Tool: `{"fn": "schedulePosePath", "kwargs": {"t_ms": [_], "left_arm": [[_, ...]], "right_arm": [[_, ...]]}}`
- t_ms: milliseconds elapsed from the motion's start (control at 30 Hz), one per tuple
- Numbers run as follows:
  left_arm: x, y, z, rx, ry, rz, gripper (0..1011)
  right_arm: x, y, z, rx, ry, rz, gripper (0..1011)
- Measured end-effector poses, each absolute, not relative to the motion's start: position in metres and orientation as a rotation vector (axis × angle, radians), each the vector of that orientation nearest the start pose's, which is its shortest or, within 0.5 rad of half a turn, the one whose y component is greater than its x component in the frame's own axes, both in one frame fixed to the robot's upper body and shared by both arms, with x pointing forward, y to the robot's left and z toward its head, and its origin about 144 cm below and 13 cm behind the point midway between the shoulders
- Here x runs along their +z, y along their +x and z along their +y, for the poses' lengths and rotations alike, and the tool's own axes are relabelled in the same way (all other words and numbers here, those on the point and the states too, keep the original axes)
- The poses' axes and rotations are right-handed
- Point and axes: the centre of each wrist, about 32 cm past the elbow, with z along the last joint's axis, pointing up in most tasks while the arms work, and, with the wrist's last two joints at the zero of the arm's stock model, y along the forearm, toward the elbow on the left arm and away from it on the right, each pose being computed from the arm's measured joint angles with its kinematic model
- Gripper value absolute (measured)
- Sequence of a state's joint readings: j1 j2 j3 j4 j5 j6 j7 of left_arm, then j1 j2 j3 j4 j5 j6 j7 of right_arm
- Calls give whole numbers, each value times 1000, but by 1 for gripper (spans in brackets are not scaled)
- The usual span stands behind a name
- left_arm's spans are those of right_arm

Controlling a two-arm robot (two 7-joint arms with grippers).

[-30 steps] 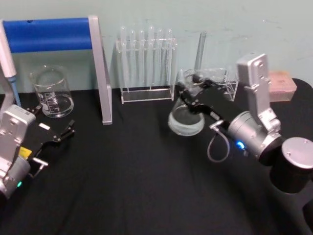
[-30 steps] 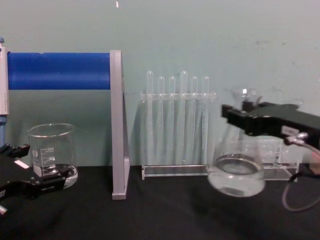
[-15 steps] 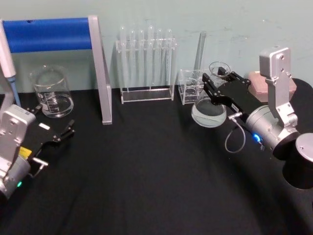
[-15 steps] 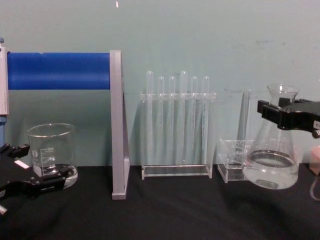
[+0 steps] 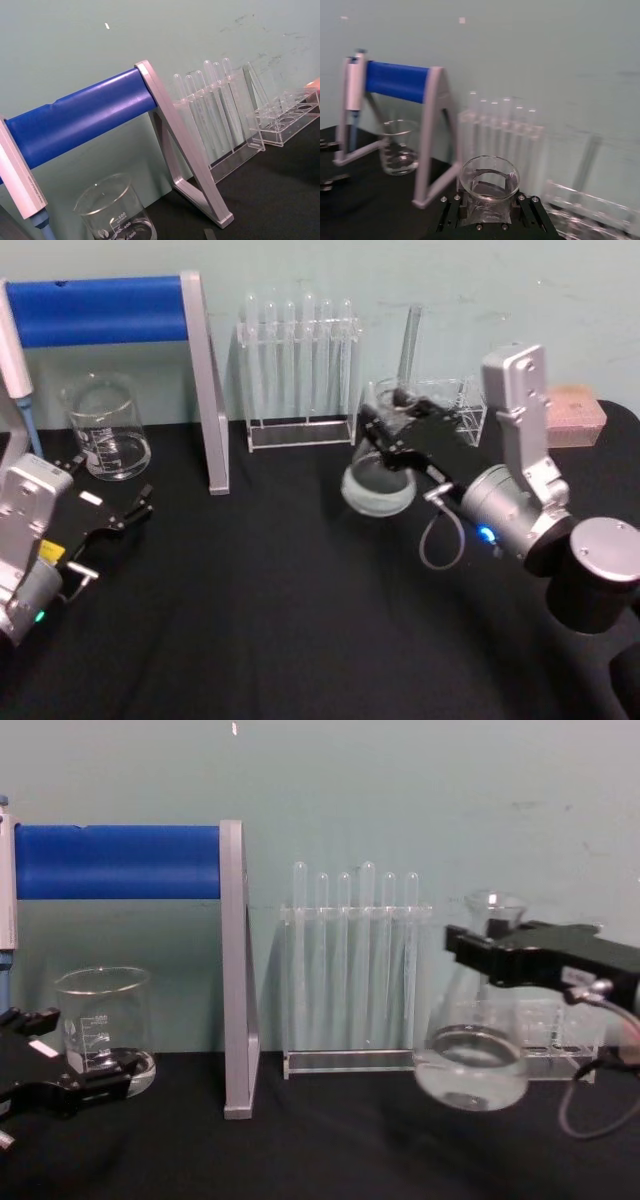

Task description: Grasp the erlenmeyer flask with one hand, shake it three times, then place it back.

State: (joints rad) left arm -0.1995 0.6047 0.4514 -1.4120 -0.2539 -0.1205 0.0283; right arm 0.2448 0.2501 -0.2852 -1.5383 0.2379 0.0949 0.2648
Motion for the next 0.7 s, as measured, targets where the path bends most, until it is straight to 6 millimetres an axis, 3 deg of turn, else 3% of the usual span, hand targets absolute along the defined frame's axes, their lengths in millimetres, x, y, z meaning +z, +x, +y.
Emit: {"fn": "schedulePosePath", "kwargs": {"t_ms": [367, 700], "left_arm": [[1140, 489, 310, 1248, 304, -285, 1001], [1140, 489, 310, 1248, 304, -285, 1001]], "right_arm": [[1203, 505, -184, -871, -34, -78, 450], [1202, 498, -172, -788, -40, -74, 449]]}}
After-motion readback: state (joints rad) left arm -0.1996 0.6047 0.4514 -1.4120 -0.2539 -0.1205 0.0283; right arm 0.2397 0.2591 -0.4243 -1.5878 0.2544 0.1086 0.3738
